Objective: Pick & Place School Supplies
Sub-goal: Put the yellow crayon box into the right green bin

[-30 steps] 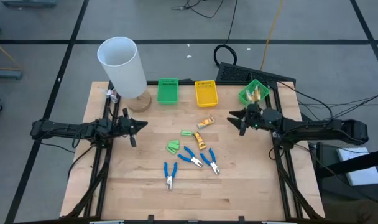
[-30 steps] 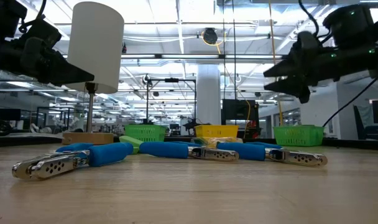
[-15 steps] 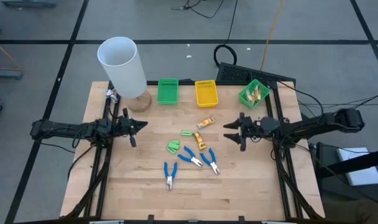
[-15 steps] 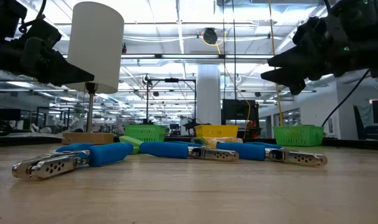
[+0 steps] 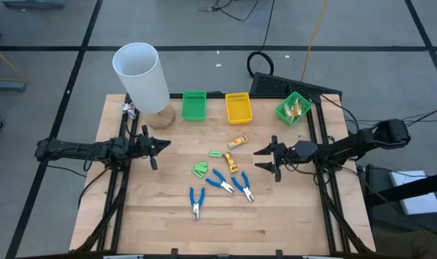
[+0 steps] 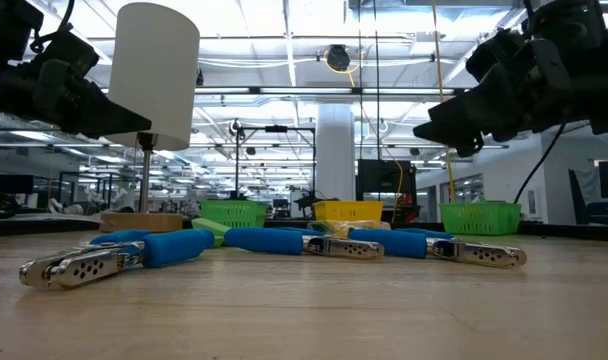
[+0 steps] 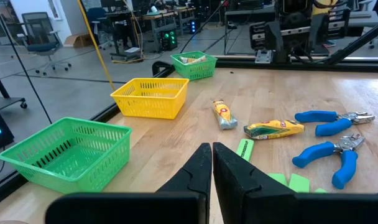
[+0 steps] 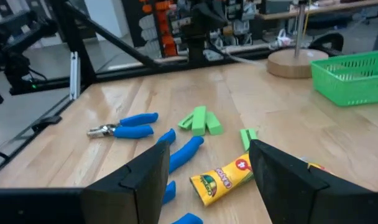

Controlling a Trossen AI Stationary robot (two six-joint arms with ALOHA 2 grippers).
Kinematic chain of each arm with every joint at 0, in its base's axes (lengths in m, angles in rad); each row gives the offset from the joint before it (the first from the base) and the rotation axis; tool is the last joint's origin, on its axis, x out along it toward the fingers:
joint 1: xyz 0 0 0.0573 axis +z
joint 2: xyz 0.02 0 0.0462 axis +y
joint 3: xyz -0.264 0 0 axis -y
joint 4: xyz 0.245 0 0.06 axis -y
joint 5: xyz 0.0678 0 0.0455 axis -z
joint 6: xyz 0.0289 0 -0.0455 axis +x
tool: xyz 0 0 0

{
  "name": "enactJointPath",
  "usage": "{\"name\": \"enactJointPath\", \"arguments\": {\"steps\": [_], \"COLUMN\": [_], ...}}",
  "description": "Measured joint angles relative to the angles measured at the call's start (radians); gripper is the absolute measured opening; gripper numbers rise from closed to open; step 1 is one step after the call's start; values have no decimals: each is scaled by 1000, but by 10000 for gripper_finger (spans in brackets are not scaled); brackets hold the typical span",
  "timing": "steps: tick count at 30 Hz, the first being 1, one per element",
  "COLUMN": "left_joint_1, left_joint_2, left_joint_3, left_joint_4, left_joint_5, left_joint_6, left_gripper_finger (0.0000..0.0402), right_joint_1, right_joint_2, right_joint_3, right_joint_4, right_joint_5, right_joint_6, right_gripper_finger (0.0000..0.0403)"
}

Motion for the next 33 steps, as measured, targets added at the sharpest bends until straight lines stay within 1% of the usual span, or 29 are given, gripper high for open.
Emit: {"name": "enactJointPath", "arguments": {"steps": [5,8,11,14,16,19,20,23,29,33], "left_joint_1": [0,0,0,0,0,0,0,0,0,0], "left_joint_2": [0,0,0,0,0,0,0,0,0,0], "left_joint_3": [0,0,0,0,0,0,0,0,0,0], "left_joint_4": [0,0,0,0,0,0,0,0,0,0], "left_joint_5": [0,0,0,0,0,0,0,0,0,0], "left_joint_6": [0,0,0,0,0,0,0,0,0,0], "left_gripper_finger": [21,21,21,21,21,21,21,21,21,21], "right_joint_1": [0,2,8,6,2,-3,-3,2,13,13], "right_joint_2": [124,211,296,371,411,458,472,505,574,606], "right_joint_3": [94,198,331,487,587,700,725,762,766,767], "right_joint_4": [-30,-126,-333,-595,-753,-919,-941,-932,-922,-911], "right_joint_5": [51,47,53,56,77,107,108,105,145,131], "right_joint_6": [0,0,26,123,193,240,246,248,246,257], "right_gripper_finger": [212,212,212,212,211,204,202,197,196,196]}}
